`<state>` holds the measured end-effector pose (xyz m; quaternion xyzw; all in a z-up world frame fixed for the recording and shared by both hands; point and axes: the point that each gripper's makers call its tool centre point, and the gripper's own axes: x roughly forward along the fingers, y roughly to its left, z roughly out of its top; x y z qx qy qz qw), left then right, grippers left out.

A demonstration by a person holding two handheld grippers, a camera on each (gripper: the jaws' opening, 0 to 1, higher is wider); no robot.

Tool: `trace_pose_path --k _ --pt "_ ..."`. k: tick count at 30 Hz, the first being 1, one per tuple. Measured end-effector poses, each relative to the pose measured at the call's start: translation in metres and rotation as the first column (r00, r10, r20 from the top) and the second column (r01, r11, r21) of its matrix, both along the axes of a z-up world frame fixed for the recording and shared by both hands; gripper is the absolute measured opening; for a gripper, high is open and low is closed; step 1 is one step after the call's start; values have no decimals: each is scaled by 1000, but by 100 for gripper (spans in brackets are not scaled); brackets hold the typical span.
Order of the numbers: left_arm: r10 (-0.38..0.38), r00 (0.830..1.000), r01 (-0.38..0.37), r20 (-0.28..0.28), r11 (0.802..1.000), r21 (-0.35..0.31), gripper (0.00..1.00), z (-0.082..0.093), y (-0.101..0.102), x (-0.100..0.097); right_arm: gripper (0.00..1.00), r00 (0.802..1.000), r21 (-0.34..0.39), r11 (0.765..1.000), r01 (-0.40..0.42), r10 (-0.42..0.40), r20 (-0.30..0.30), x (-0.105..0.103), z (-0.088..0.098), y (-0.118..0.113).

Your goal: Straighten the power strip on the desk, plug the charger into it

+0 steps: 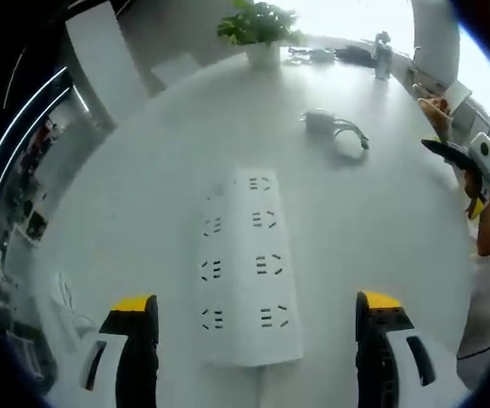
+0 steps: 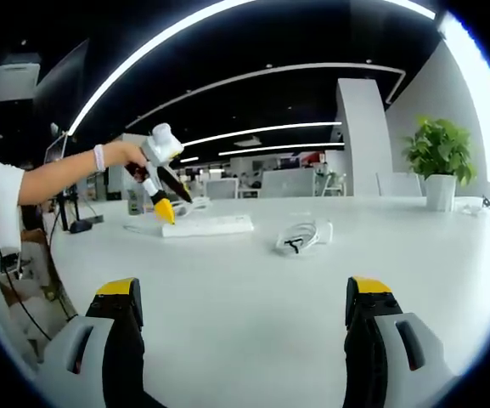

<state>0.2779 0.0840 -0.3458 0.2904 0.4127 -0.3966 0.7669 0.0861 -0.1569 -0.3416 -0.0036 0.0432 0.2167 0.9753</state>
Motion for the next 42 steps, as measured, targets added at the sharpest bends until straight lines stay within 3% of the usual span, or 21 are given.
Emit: trace_pose_path --k 4,6,7,15,23,28,42 --pt "31 999 -31 -40 1000 0 99 -11 0 2 99 1000 -1 1000 3 -3 1 0 0 -1" --pt "46 997 -47 -64 999 -5 99 -13 4 13 99 1000 1 1000 5 -5 3 -1 1 -2" --pt "60 996 -61 -73 998 -6 99 -17 4 7 99 1000 1 1000 6 -6 4 -1 1 -2" --pt "95 986 -98 -140 995 -14 99 -33 7 9 99 1000 -1 1000 15 -15 0 -3 0 -5" --pt "93 985 -95 -144 995 -8 99 -41 5 8 99 1000 -3 1000 23 -23 0 -5 1 -9" --pt "91 983 -92 -161 996 -1 98 -42 9 23 99 1000 -2 1000 27 -27 1 -5 1 -11" --pt "79 977 -71 -199 996 48 84 -44 9 32 99 999 1 999 44 -44 -3 -6 -1 -17"
